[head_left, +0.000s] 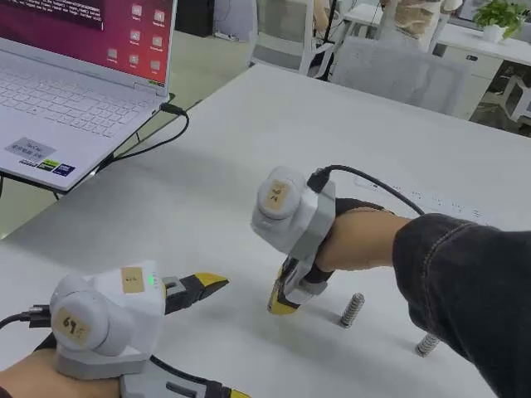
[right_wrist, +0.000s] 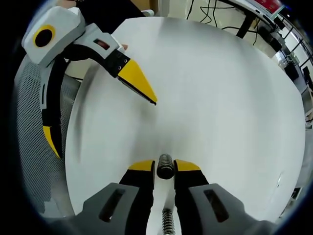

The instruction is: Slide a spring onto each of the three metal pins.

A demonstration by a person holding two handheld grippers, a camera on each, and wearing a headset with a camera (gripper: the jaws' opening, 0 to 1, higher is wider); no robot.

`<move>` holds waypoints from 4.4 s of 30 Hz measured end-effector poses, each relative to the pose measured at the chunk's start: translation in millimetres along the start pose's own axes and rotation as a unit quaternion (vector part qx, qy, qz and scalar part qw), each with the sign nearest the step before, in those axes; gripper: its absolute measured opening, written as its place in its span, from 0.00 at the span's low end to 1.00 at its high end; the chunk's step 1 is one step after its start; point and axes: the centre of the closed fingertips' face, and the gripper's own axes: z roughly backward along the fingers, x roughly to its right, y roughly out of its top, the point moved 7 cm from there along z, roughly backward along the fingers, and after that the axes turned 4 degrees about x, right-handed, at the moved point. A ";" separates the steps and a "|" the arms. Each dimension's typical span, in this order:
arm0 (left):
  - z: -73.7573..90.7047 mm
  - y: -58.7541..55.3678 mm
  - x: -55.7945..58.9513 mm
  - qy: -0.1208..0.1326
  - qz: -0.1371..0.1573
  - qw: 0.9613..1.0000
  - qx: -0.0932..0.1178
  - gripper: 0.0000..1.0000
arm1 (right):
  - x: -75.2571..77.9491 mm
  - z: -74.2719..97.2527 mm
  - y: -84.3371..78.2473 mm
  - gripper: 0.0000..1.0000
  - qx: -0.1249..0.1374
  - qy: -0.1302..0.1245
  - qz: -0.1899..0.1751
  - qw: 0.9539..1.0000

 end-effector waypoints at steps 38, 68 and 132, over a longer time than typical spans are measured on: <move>-4.0 5.5 2.7 -0.002 -0.002 1.000 -0.005 0.97 | -30.3 35.9 -30.1 0.25 0.073 -0.020 -0.060 0.995; -5.7 8.4 12.2 -0.007 0.001 1.000 -0.001 0.97 | -76.9 59.2 -65.4 0.32 0.175 -0.054 -0.124 0.975; -18.7 12.8 10.0 -0.034 0.005 0.999 -0.013 0.98 | -117.8 124.6 -193.8 0.58 0.346 -0.222 -0.273 0.870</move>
